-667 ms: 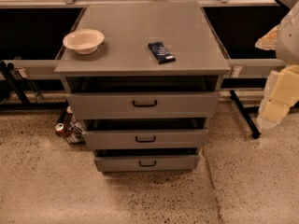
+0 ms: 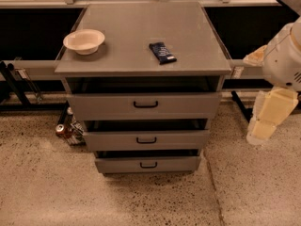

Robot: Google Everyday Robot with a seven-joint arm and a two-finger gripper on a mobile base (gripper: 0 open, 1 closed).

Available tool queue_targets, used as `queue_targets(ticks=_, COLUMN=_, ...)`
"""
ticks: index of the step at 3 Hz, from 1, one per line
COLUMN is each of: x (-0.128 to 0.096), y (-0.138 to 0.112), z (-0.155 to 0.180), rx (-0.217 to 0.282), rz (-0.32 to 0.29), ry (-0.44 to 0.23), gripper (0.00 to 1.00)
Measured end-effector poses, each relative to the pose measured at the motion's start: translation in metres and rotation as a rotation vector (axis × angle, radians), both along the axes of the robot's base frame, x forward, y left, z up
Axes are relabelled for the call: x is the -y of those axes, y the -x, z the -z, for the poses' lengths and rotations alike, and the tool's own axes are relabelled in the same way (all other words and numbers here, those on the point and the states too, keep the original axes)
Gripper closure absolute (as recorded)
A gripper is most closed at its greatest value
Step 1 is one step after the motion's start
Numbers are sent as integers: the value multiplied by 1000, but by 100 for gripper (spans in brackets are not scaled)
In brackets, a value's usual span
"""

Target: Open middle drawer

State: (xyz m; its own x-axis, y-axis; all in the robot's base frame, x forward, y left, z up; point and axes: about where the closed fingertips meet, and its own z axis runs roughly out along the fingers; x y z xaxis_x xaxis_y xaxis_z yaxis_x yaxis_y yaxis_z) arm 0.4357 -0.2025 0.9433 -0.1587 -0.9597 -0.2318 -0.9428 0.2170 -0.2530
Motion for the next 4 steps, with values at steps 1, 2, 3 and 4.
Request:
queue_targets(ticks=1, x=-16, y=2, z=40, rx=-23, rz=-56, ry=-42, gripper=0)
queue_targets(ticks=2, x=-38, y=4, z=94, rx=-93, rz=-116, ry=-116, gripper=0)
queue_targets(ticks=3, x=-38, y=4, z=94, rx=-93, rz=-117, ry=-115, gripper=0)
queue_targets(ticks=4, x=-37, y=-2, z=136, rx=-107, rz=-143, ry=-86, gripper=0)
